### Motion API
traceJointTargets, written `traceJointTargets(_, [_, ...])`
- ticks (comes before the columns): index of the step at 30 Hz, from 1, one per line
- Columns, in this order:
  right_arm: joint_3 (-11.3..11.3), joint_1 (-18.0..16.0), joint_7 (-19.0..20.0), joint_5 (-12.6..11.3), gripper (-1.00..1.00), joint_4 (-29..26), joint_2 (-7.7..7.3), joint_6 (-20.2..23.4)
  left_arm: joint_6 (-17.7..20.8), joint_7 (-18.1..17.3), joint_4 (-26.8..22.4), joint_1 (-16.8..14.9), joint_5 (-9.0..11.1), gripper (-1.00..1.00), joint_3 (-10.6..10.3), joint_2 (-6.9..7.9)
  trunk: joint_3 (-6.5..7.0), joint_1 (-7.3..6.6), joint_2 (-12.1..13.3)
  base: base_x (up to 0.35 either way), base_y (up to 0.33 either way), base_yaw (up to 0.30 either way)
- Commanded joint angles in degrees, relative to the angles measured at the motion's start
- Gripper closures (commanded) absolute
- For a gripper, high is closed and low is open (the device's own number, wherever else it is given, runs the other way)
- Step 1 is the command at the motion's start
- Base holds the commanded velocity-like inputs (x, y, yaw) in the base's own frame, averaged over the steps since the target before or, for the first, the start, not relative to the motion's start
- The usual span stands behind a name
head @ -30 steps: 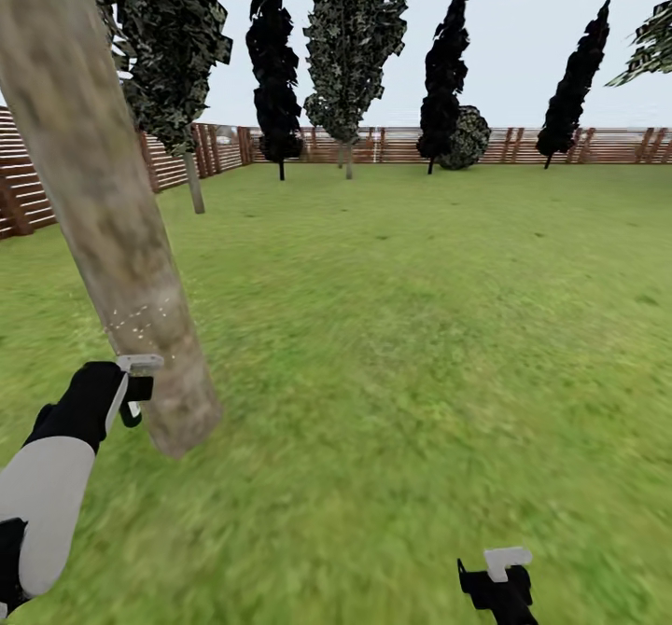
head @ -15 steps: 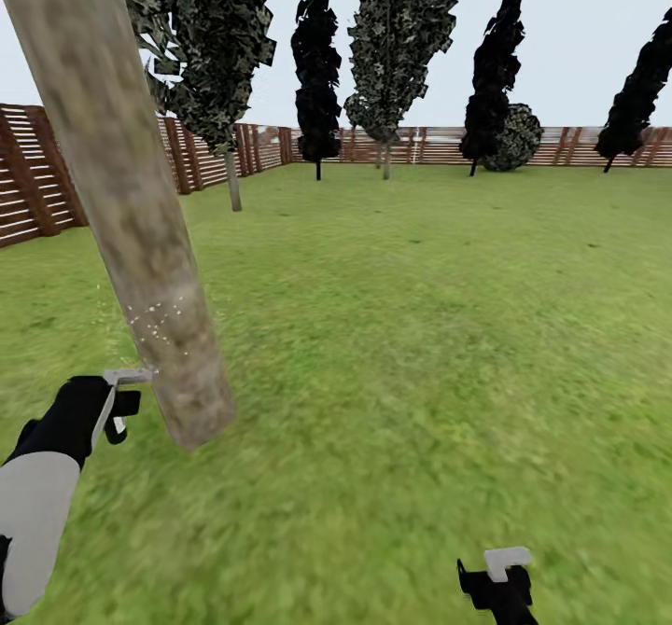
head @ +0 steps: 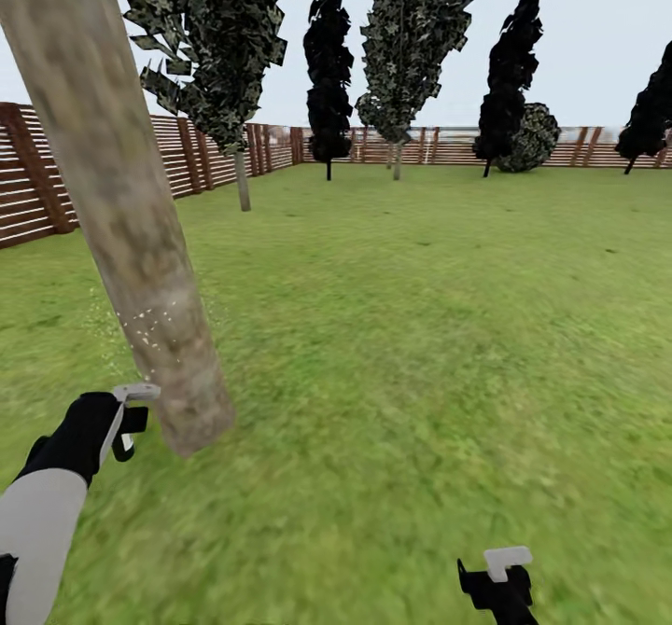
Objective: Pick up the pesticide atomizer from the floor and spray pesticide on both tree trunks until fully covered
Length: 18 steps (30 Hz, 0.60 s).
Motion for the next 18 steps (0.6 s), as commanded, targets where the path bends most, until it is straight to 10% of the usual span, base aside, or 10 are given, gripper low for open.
traceJointTargets(1, [-0.3, -0.1, -0.3, 0.6, -1.00, 0.1, -0.01, -0.2, 0.2, -0.3, -0.1, 0.0, -0.7, 1.00, 0.1, -0.30, -0.05, -0.01, 0.0, 0.017, -0.065, 0.108])
traceJointTargets(18, [-0.3, -0.1, 0.0, 0.6, -1.00, 0.1, -0.10, -0.2, 0.4, 0.0, -1.0, 0.0, -0.9, 1.00, -0.1, -1.87, -0.05, -0.01, 0.0, 0.120, -0.253, 0.024])
